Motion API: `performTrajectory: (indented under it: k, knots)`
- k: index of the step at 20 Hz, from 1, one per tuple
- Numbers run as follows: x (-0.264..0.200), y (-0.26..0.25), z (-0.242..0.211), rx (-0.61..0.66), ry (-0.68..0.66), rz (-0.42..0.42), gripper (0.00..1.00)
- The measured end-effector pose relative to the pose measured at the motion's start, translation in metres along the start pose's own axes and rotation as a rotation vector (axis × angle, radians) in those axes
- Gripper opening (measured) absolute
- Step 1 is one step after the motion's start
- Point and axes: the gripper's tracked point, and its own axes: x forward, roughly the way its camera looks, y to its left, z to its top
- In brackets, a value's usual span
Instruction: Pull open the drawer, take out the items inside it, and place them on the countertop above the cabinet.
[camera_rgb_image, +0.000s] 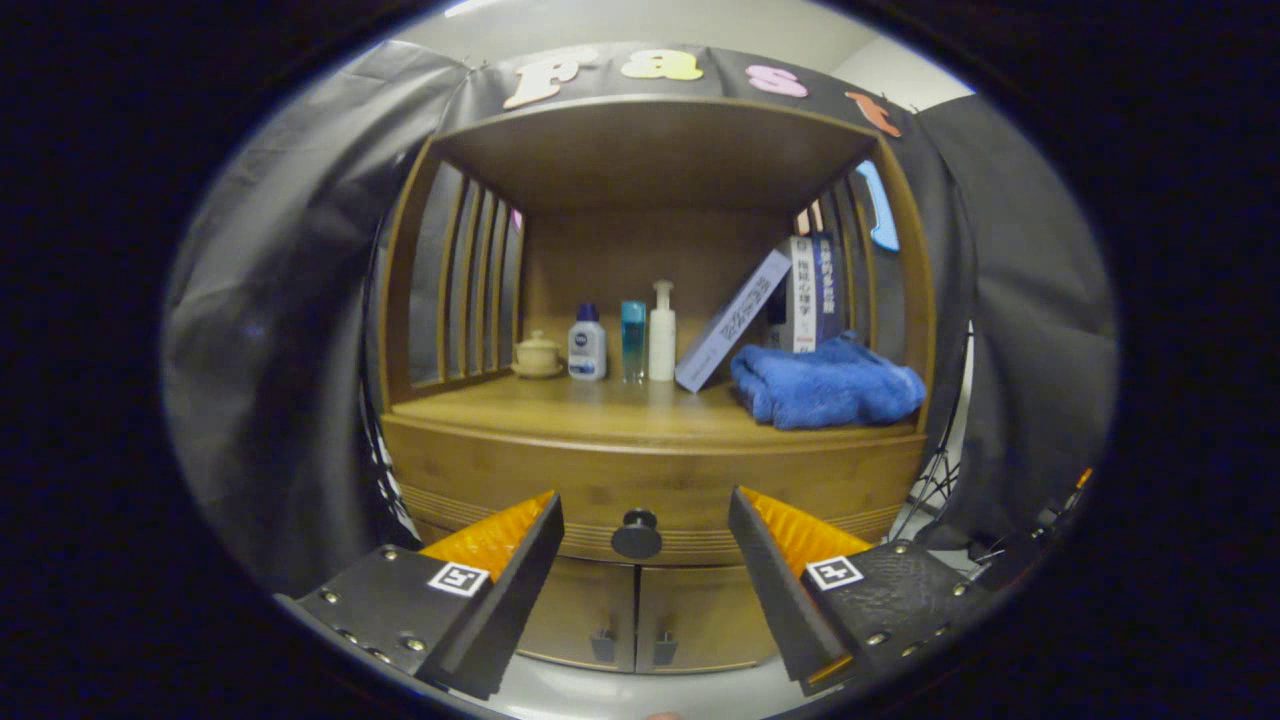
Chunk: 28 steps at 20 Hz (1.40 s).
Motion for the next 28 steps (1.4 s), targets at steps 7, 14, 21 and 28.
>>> performTrajectory:
  k: [7,14,21,28]
  knots:
    - [0.067,0.01,-0.045,0.057,0.042,0.022,0.81]
    - [0.071,0.007,-0.043,-0.017,-0.034,-0.116,0.42]
    - [0.065,0.009,-0.056,0.017,0.079,-0.053,0.31]
    - [-0.016,0.005,-0.061,0.028,0.079,-0.086,0.3]
